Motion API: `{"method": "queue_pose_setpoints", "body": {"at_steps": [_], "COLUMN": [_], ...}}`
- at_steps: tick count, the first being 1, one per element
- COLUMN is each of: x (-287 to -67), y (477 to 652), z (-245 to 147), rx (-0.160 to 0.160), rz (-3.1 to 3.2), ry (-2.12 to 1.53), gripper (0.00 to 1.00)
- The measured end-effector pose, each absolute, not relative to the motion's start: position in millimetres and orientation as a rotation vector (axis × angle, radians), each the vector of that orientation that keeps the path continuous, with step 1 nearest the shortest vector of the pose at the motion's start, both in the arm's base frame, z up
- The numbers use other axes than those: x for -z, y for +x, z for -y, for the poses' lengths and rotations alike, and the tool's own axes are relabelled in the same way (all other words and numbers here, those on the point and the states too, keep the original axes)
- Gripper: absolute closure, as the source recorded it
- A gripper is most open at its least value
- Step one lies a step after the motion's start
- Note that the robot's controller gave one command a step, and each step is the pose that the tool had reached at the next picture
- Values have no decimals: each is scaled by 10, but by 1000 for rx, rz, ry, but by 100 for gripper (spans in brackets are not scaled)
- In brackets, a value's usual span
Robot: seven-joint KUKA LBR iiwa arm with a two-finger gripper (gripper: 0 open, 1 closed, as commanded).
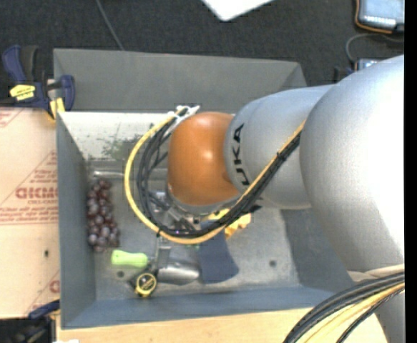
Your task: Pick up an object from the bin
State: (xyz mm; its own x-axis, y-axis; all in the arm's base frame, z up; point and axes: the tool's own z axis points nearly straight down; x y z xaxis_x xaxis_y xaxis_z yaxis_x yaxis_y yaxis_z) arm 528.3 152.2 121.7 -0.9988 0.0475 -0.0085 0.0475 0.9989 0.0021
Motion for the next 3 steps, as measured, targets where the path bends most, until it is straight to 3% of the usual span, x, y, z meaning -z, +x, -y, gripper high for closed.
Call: {"method": "queue_pose_setpoints", "body": {"at_steps": [1,2,3], "x": [-765,-704,-701], "y": [4989,4921,4920], "z": [-1720,-1825,-1825], "rx": [-4,-6,-6], "rz": [-3138,-3106,-3106], "ry": [-21,390,391], "gripper": [0,100,100]}}
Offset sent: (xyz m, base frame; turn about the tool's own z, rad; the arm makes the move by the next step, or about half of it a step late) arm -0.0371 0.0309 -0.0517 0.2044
